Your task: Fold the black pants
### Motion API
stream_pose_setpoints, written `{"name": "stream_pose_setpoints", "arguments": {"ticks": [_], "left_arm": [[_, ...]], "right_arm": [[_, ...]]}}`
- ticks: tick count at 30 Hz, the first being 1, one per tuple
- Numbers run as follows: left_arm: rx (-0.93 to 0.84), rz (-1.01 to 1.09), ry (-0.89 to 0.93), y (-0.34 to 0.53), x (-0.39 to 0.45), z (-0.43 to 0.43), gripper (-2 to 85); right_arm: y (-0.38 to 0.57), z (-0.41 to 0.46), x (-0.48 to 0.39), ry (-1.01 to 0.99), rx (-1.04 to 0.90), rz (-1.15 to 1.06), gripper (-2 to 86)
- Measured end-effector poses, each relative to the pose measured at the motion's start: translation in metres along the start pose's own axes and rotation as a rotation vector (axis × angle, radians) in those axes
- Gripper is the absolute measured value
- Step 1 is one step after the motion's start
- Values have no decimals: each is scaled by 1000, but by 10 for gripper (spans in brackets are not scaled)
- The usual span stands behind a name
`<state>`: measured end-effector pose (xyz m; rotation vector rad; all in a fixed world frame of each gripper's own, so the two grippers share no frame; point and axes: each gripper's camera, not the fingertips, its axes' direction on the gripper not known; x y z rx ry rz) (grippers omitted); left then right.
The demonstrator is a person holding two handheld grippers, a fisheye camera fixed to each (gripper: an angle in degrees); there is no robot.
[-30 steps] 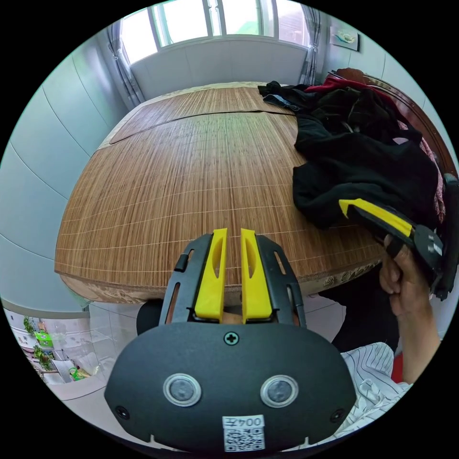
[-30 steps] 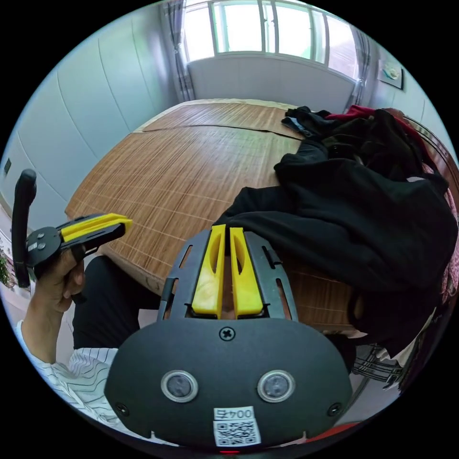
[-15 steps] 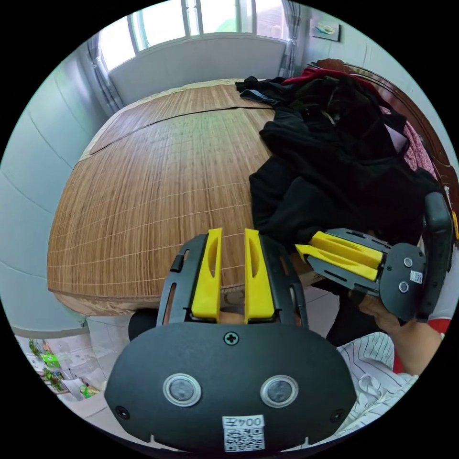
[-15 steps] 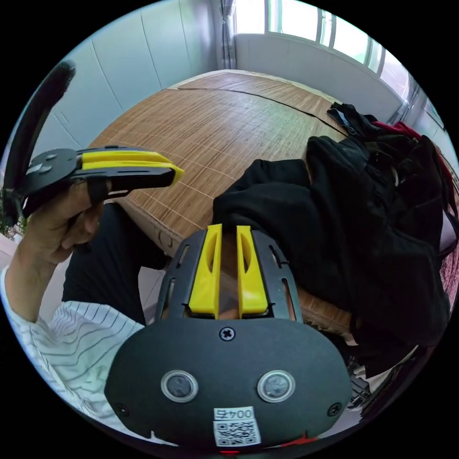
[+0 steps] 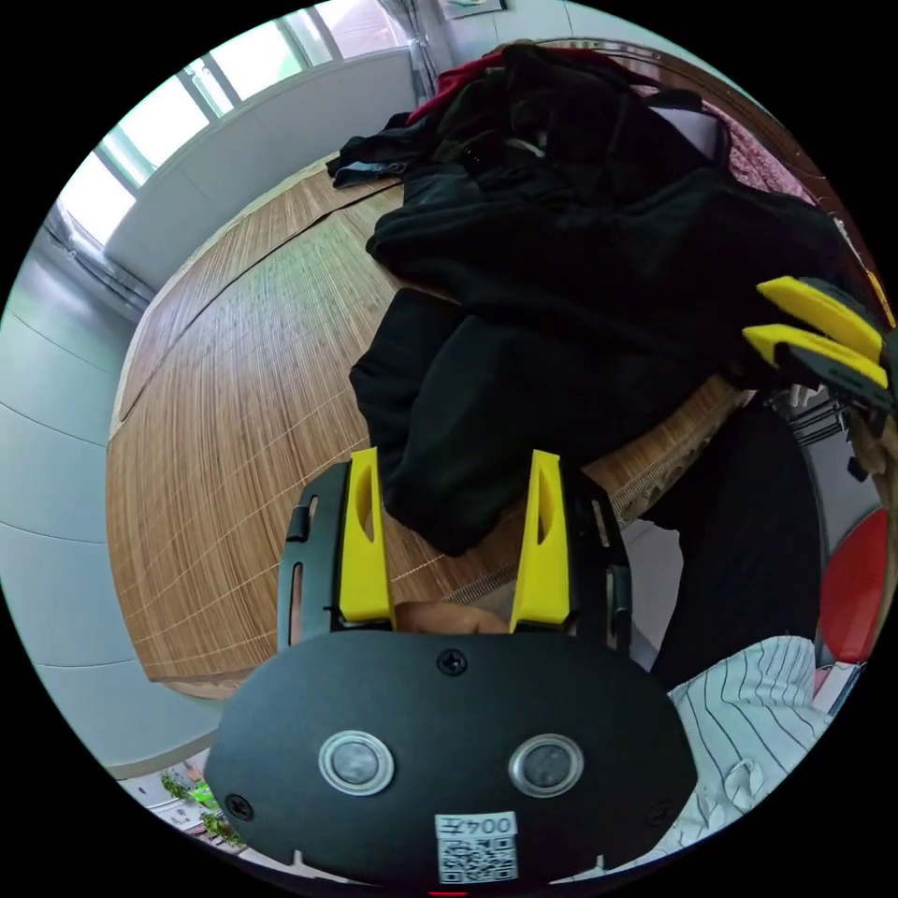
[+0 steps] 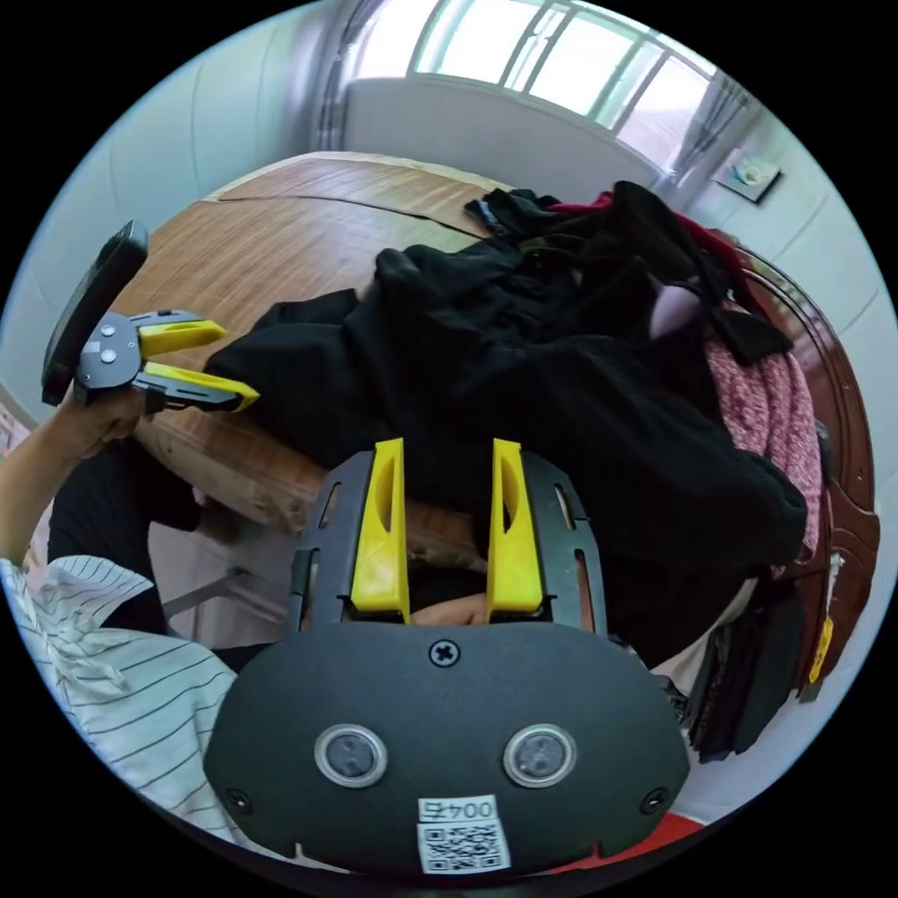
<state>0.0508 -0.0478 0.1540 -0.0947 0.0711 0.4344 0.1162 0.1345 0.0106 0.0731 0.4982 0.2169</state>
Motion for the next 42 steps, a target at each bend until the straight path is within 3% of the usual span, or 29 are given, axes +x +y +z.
{"name": "stream_pose_setpoints", "arguments": {"ticks": [11, 19, 26, 34, 42], "left_arm": [[-66, 105, -14, -17, 21, 29, 190], [-3, 127, -74, -12, 30, 13, 112], [79, 66, 22, 2, 1, -24, 88], [126, -27, -2, 24, -46, -62, 78], [132, -232, -146, 63, -157, -91, 69]], "right_arm": [[-8, -30, 75, 247, 70, 100, 178], [-27, 63, 94, 261, -179, 65, 199], [-37, 72, 85, 312, -119, 47, 91], [-52, 45, 49, 174, -14, -2, 47], [-107, 38, -34, -99, 48, -119, 43]]}}
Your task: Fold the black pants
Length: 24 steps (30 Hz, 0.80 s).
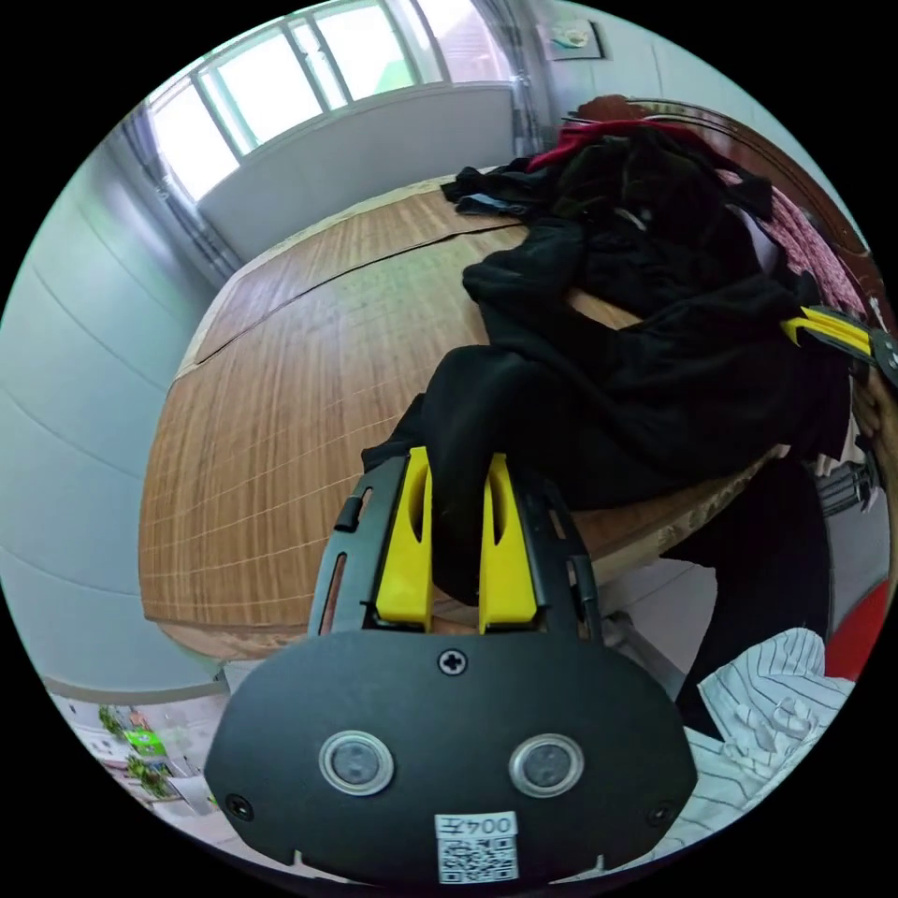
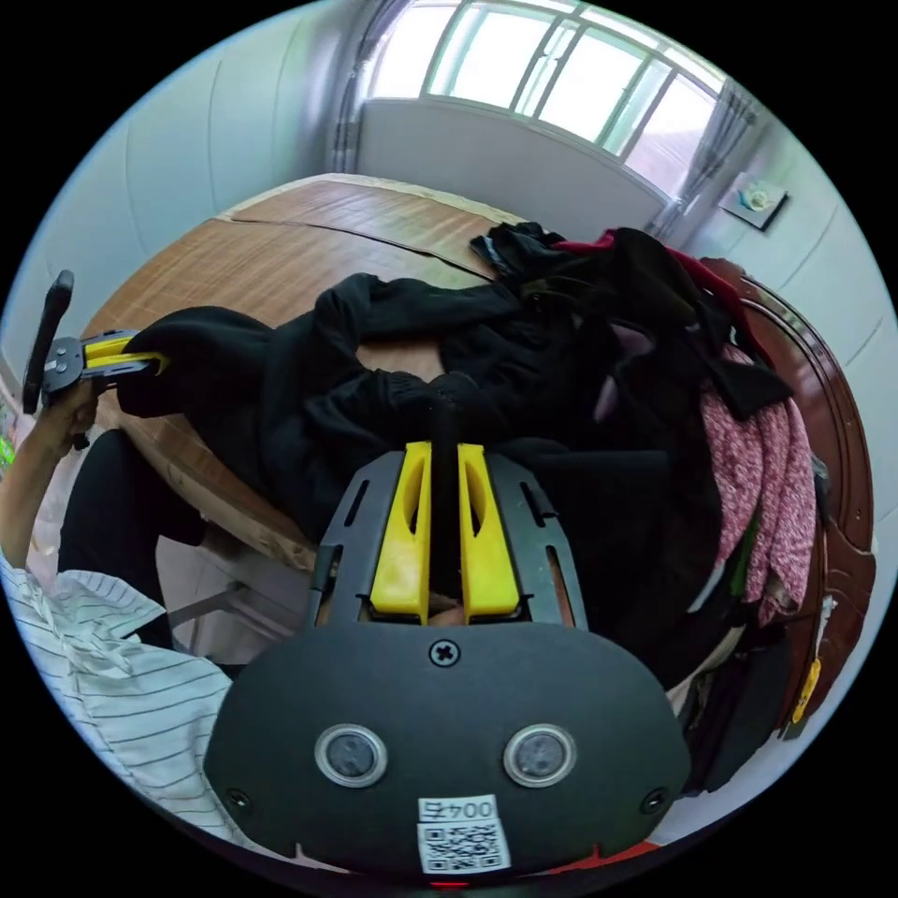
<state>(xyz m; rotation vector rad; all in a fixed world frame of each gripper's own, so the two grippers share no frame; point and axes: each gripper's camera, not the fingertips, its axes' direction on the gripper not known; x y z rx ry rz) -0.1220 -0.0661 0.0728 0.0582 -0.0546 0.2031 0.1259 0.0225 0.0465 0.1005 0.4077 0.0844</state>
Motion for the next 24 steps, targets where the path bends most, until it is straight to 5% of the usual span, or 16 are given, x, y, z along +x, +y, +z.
{"name": "stream_pose_setpoints", "arguments": {"ticks": [10, 24], "left_arm": [[-123, -130, -105, -2, -79, 47, 75], [-201, -242, -154, -50, -84, 79, 92]], "right_arm": [[-56, 72, -101, 18, -173, -165, 52], [-59, 135, -108, 48, -197, 43, 88]]}}
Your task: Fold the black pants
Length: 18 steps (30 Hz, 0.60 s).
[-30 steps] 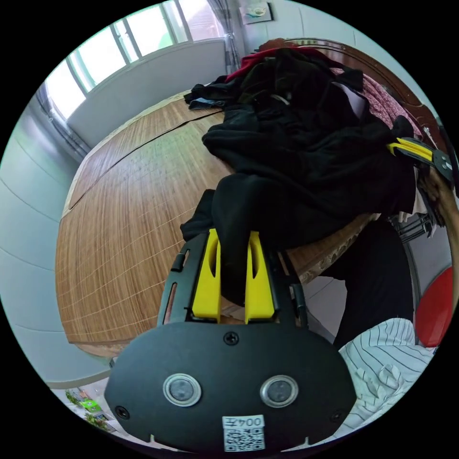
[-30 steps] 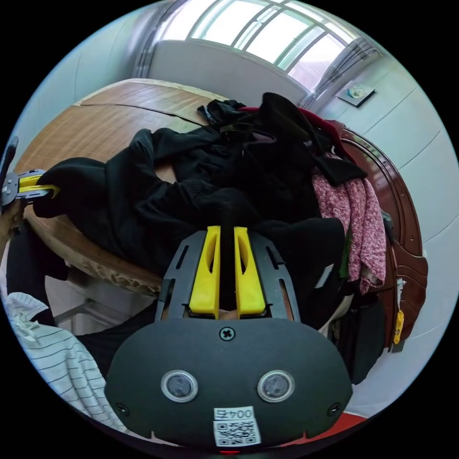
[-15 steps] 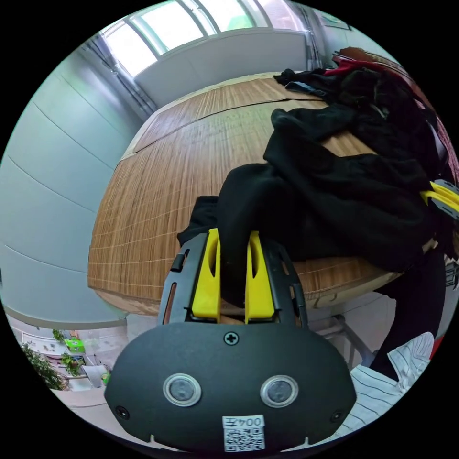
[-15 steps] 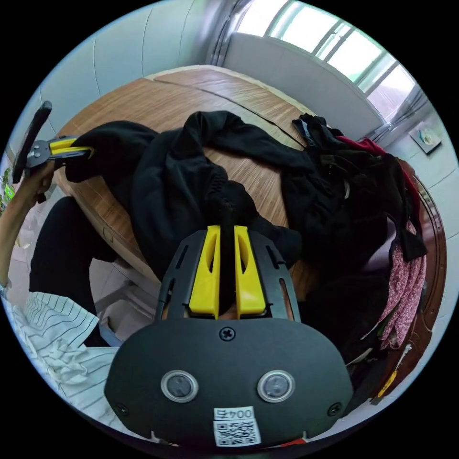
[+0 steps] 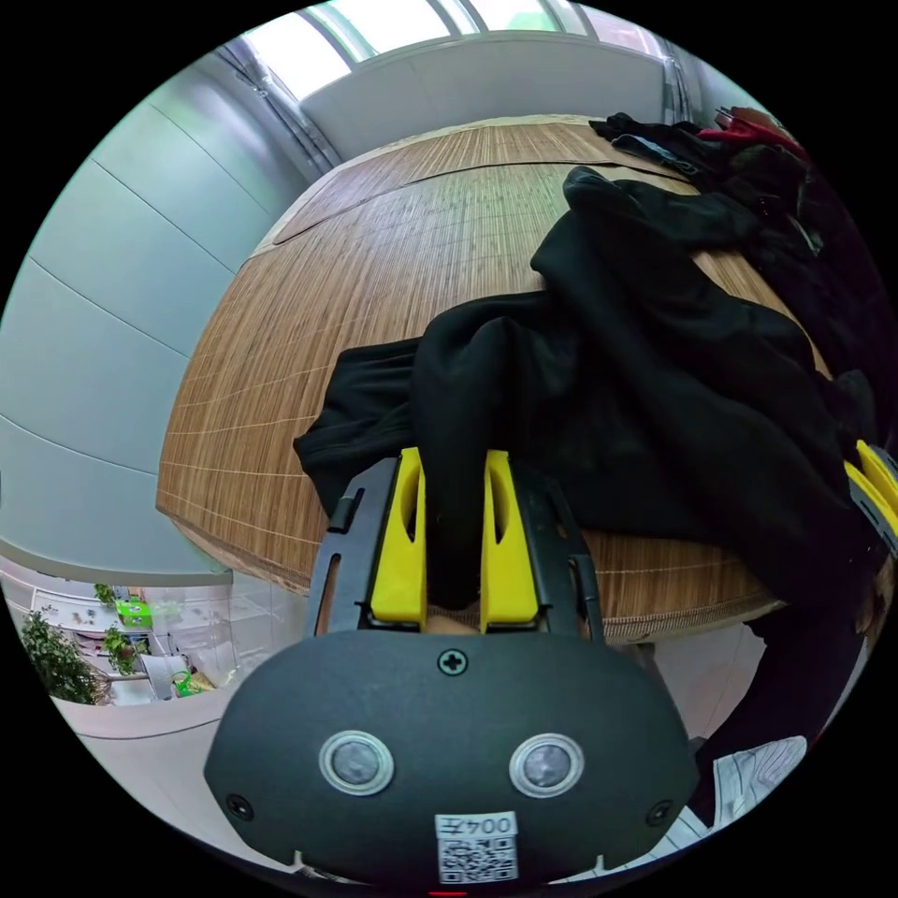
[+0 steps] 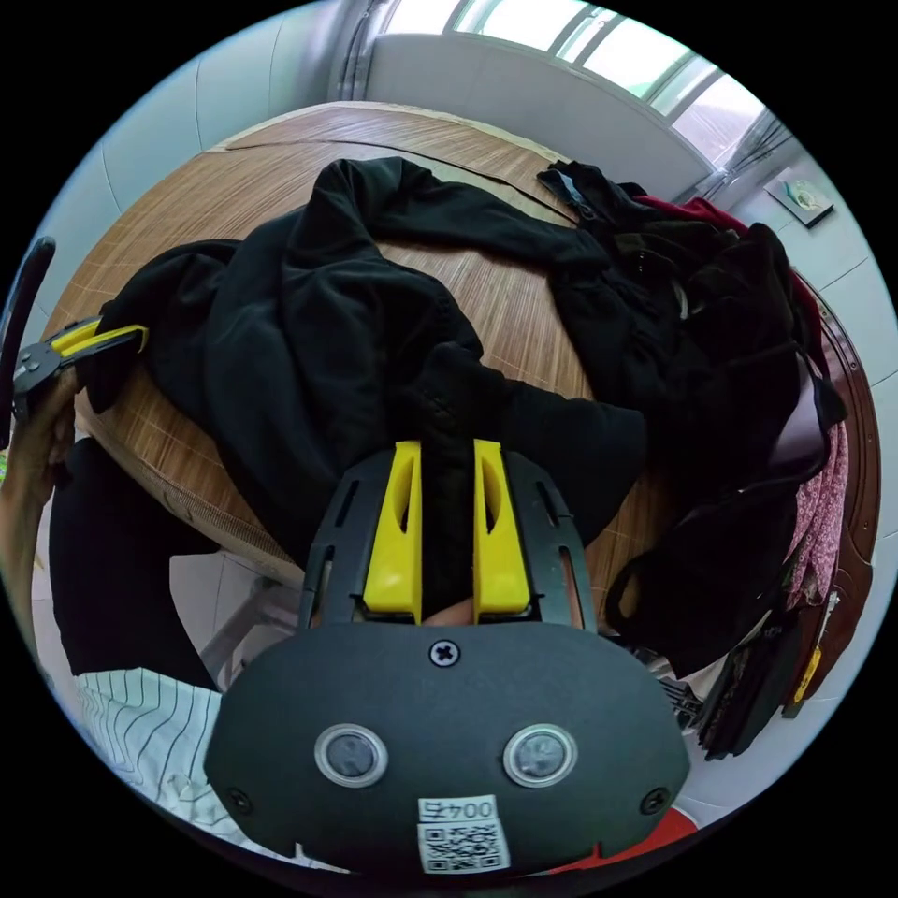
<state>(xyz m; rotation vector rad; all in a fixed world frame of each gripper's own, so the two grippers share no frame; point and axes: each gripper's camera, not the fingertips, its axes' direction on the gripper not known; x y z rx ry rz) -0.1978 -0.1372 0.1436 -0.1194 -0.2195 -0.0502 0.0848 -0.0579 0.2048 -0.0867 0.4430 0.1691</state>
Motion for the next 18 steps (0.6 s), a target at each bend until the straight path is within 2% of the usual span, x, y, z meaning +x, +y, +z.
{"name": "stream_pose_setpoints", "arguments": {"ticks": [11, 18], "left_arm": [[-5, -24, 53, -26, -29, -2, 91], [85, -26, 51, -28, -42, -6, 86]], "right_arm": [[-14, 11, 12, -58, -19, 8, 74], [-14, 16, 12, -65, -6, 5, 74]]}}
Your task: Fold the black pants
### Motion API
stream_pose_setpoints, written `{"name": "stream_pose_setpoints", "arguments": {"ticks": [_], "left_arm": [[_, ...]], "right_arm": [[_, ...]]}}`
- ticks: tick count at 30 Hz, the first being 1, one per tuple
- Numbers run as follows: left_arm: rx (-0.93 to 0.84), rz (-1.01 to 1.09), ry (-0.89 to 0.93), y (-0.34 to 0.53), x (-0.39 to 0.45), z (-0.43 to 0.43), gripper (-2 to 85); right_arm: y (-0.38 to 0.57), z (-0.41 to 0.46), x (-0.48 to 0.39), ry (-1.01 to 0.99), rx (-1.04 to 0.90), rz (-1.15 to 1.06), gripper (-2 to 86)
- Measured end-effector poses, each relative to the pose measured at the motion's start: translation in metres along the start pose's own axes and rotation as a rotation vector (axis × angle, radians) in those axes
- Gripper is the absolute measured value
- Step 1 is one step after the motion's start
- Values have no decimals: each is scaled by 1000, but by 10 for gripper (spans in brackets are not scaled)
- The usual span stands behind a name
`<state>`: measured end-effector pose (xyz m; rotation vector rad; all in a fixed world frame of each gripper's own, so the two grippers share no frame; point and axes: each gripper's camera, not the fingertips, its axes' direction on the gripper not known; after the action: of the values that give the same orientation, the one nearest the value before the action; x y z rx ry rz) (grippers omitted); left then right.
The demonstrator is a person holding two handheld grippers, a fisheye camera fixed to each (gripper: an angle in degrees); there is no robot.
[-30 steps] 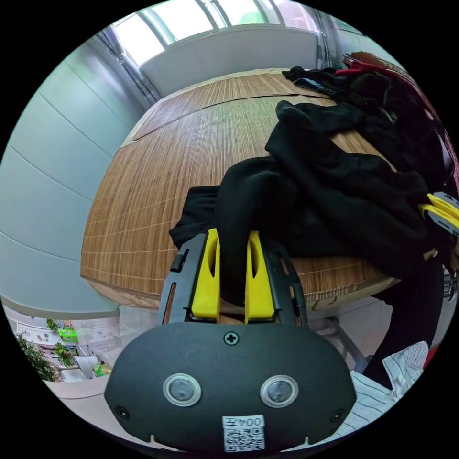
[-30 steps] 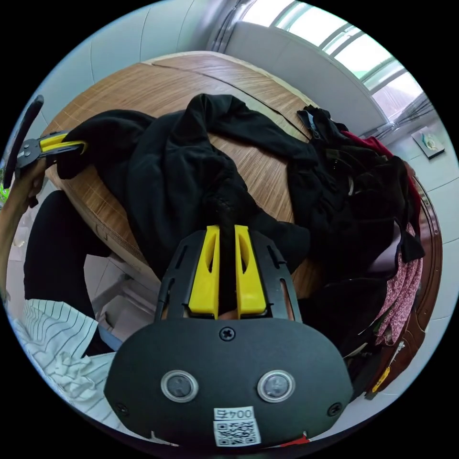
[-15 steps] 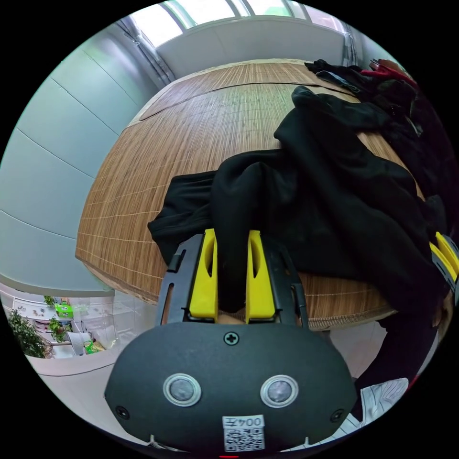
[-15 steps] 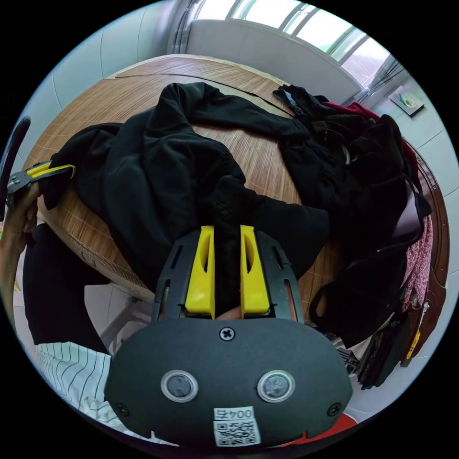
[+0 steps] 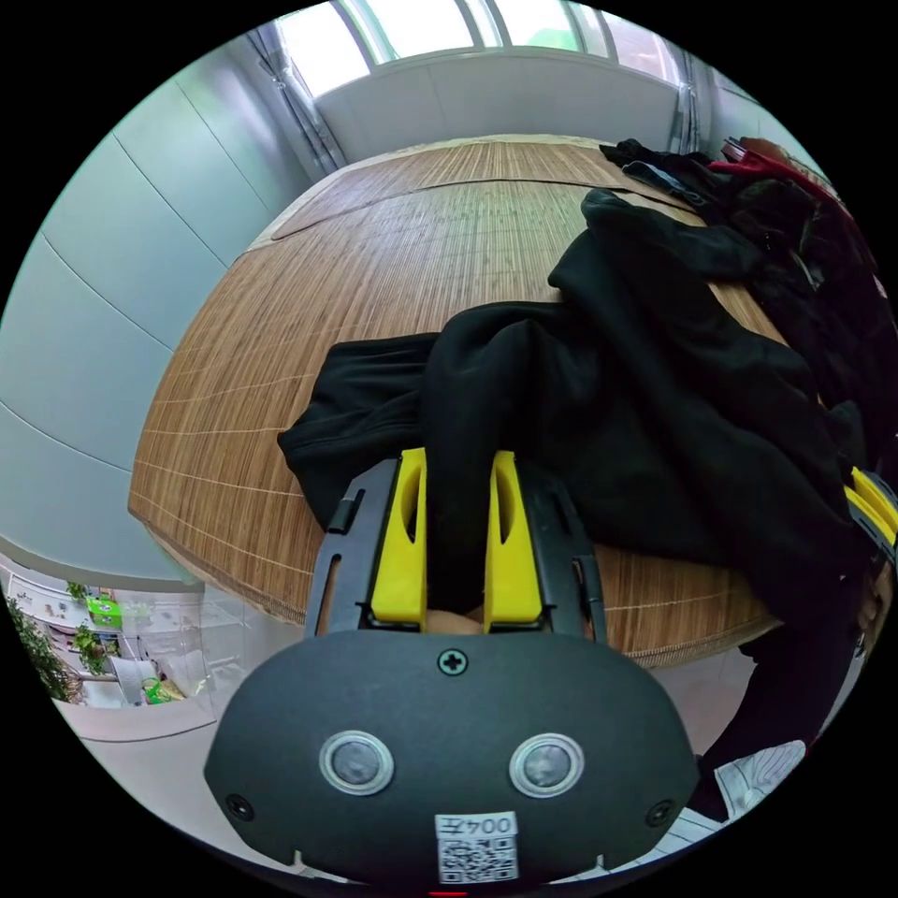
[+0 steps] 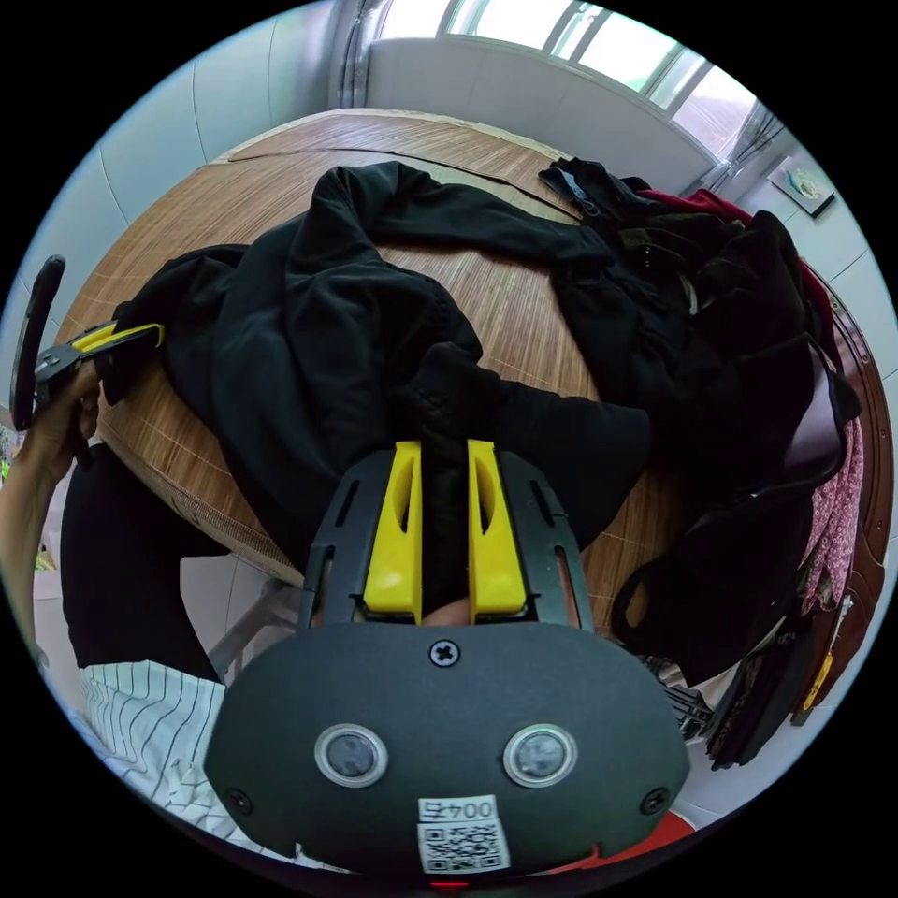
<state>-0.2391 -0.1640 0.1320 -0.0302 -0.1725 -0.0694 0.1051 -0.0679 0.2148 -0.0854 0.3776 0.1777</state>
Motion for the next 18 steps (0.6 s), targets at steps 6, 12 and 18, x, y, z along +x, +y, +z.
{"name": "stream_pose_setpoints", "arguments": {"ticks": [6, 12, 18], "left_arm": [[-32, 21, 21, -10, -5, -5, 91], [-38, 32, 33, -15, -10, -9, 92], [-65, 30, 24, -18, -8, -11, 94]], "right_arm": [[1, 3, 0, -9, 6, -7, 74], [1, 5, -1, -10, 5, -5, 75], [3, 5, -6, 12, 0, -23, 75]]}}
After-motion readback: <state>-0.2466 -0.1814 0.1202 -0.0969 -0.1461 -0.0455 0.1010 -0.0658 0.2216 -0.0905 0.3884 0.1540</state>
